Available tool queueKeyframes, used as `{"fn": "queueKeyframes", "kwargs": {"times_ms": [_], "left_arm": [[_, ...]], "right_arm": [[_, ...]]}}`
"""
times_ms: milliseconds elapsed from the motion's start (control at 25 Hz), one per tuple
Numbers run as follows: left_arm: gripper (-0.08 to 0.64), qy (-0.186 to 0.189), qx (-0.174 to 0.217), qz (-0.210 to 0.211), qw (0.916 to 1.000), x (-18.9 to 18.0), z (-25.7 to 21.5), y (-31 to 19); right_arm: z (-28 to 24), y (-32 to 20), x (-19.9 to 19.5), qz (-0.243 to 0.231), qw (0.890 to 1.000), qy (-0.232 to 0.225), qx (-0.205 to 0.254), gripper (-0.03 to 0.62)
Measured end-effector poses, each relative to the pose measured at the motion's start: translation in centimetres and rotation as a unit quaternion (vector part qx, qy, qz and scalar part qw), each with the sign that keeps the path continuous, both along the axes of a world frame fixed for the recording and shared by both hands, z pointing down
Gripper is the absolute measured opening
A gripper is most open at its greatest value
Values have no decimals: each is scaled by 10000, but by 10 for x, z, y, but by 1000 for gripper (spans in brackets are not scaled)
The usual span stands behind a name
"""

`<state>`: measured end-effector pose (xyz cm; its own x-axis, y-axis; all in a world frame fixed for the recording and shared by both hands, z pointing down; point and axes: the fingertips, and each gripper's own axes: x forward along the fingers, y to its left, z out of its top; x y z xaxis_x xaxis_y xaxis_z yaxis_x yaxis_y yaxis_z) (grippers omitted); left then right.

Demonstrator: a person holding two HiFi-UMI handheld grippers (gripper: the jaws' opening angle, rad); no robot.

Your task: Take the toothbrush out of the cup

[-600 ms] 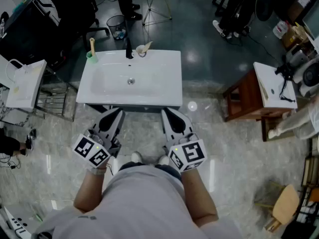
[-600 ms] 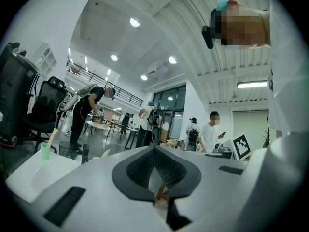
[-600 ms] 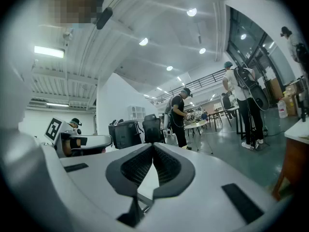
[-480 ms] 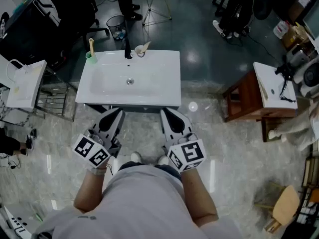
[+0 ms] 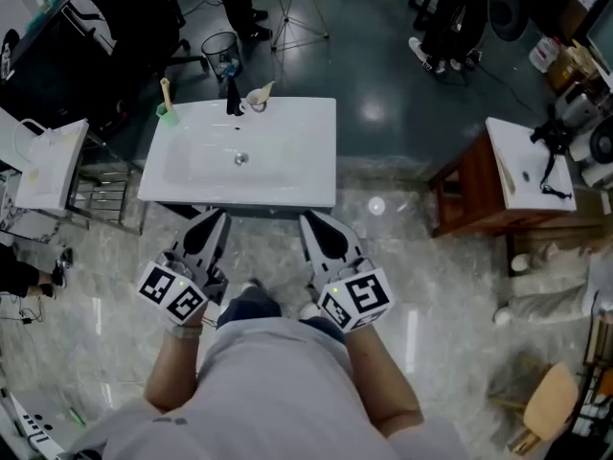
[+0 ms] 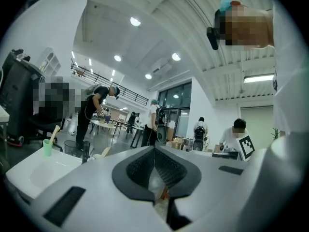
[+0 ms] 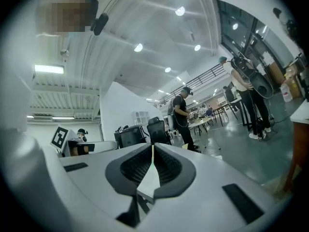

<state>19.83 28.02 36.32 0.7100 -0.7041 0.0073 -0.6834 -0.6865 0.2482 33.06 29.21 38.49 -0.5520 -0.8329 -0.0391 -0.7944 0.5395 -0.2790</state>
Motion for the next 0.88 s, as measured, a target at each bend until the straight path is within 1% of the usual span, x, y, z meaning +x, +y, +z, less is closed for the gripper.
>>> {"fn": "queueKeyframes", "kwargs": {"times_ms": [160, 360, 520, 680, 880], "left_arm": [[17, 78, -16, -52, 10000, -2, 5, -18], [18, 120, -10, 14, 9999, -12, 17, -53], [17, 194, -65, 101, 9997, -35, 22, -96], [18, 281, -189, 179, 9993, -60, 31, -149], [18, 301, -357, 290, 9985, -95, 49, -218]], "right_arm": [[7, -13, 0, -57, 9999, 97, -45, 25], [14, -47, -7, 42, 9999, 149, -59, 25], [17, -86, -28, 169, 9994, 251, -137, 25], [28, -134, -47, 313, 9984, 353, -310, 25], [49, -199, -75, 560, 9960, 408, -571, 25]]}}
